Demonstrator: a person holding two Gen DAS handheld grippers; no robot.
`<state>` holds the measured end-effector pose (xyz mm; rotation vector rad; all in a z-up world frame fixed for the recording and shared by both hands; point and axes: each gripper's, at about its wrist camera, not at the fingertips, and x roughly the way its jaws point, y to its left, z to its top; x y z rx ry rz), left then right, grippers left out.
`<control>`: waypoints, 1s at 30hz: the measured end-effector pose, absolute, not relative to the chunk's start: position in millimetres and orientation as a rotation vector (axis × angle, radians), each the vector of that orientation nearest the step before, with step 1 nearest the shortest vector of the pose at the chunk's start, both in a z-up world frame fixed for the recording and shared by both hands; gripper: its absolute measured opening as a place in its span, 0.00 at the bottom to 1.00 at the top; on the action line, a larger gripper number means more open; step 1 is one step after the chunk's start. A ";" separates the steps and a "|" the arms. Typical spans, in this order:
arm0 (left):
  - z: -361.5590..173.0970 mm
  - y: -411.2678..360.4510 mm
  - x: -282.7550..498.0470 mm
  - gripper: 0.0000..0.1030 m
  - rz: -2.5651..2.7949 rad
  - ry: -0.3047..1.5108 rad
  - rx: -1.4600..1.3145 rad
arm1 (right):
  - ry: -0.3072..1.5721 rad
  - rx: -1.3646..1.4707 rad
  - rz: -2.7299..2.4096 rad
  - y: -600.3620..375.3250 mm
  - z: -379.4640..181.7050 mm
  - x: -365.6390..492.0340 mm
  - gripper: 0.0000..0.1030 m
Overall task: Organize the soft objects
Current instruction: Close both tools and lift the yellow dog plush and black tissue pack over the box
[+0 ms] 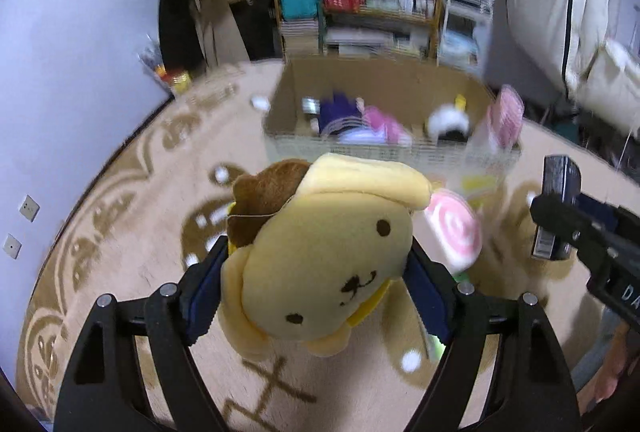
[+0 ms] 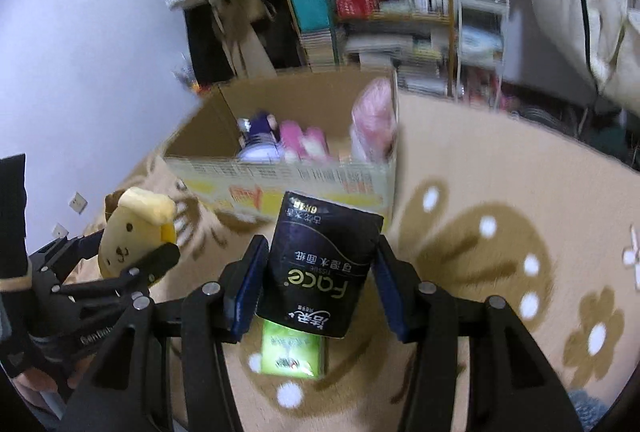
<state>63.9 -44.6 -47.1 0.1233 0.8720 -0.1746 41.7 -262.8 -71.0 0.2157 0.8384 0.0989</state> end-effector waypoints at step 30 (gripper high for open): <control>25.5 -40.6 107.8 0.79 -0.151 0.516 0.104 | 0.504 0.090 0.080 -249.4 -14.3 70.9 0.54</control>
